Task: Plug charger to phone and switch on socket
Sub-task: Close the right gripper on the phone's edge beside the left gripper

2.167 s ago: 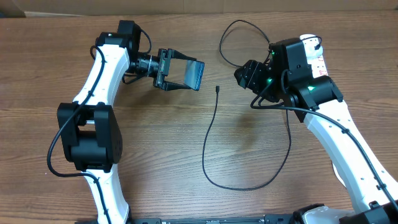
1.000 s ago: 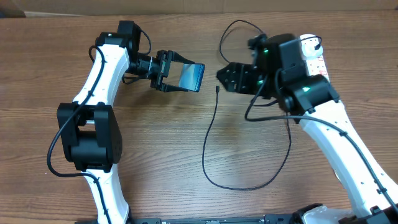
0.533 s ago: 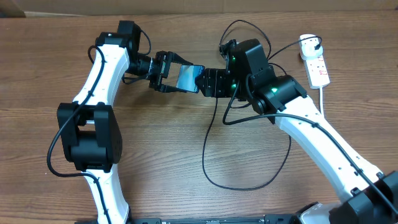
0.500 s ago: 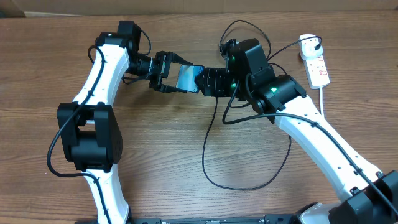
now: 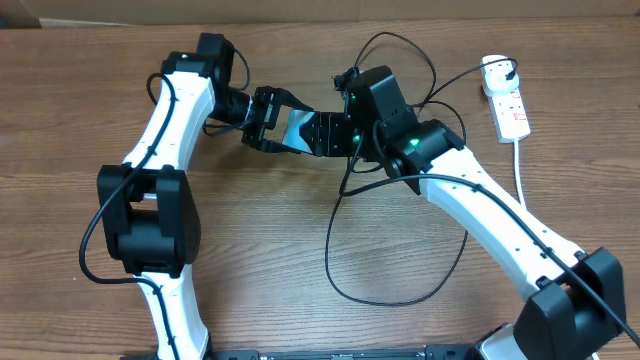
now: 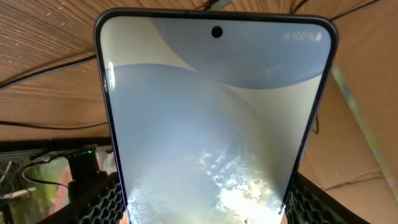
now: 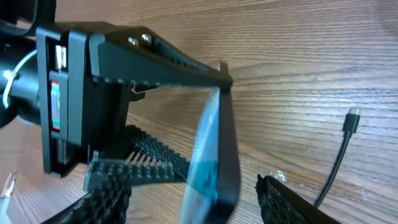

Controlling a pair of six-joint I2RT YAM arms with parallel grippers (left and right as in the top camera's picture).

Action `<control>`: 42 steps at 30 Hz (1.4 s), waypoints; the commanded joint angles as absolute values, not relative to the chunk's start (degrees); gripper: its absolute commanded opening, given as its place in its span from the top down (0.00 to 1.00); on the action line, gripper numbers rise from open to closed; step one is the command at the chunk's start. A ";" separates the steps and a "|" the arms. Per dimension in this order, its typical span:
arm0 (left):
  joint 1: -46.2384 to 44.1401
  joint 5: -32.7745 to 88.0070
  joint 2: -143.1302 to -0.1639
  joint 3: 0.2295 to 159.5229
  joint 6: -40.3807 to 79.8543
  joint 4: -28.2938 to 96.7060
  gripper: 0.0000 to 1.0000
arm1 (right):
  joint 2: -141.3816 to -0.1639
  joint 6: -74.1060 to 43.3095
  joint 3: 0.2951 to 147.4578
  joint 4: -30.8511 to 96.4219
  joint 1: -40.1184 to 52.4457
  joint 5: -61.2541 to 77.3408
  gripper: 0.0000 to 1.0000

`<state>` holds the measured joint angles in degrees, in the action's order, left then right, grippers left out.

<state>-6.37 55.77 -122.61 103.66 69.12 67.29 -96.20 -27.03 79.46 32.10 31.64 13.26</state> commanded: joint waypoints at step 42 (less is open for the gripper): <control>-8.03 50.61 -122.54 105.54 68.82 67.66 0.96 | -100.33 -33.06 81.08 30.72 34.13 9.28 0.96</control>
<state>-7.46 50.48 -122.61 104.09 69.01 67.24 -100.05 -33.93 79.44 32.18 33.74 8.71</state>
